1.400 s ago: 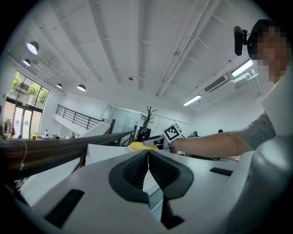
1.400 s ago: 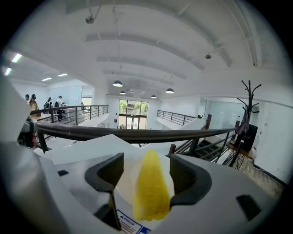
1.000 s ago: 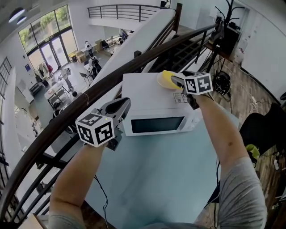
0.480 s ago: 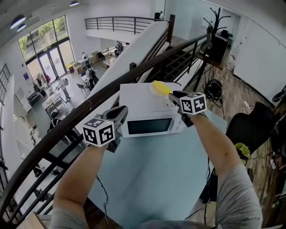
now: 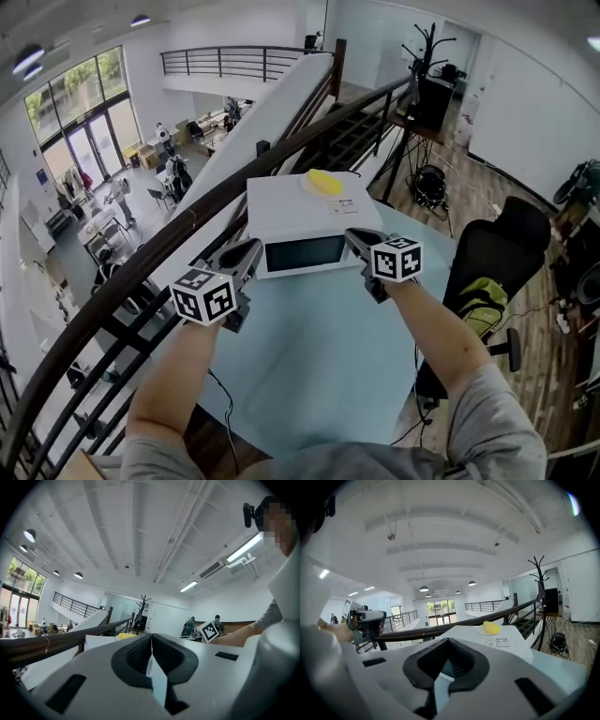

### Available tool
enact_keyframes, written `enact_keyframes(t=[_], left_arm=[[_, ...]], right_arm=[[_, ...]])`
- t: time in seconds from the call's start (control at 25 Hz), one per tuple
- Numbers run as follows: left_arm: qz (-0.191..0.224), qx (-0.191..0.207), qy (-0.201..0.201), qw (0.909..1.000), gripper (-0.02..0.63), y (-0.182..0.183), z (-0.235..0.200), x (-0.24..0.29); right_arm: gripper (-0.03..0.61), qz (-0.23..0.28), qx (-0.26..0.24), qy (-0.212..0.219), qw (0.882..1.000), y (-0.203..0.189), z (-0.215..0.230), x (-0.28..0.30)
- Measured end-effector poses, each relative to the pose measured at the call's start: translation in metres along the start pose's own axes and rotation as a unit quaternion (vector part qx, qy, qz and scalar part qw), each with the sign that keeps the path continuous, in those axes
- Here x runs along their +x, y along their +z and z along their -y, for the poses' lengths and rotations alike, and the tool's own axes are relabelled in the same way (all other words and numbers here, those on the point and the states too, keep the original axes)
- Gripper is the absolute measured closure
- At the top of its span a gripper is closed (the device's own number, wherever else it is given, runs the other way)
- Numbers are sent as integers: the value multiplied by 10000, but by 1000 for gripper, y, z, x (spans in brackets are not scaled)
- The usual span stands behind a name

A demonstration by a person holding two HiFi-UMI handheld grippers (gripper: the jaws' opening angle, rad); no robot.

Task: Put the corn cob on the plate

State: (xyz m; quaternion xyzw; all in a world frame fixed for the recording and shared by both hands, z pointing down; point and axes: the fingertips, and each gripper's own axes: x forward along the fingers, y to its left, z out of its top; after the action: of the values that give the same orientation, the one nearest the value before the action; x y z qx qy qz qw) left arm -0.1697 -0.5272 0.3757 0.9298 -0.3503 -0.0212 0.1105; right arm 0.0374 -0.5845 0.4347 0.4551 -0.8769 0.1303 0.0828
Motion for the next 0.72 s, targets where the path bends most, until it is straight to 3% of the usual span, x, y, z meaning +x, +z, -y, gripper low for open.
enact_keyframes(t=[0.12,0.36,0.72], left_arm=[[65,14,-238,9997,595,-1,10,-26],[33,-32,-567,9984,595,-7,65,-34],[-207,22,-139,9997,595,-24,169,-84]], right_arm=[[561,90,121,-85,9999,-13,-40,-27],[561,30,154,-314,9994,-27,-64,-105],[561,106,-340,-95,9993,-35,-89,-212]])
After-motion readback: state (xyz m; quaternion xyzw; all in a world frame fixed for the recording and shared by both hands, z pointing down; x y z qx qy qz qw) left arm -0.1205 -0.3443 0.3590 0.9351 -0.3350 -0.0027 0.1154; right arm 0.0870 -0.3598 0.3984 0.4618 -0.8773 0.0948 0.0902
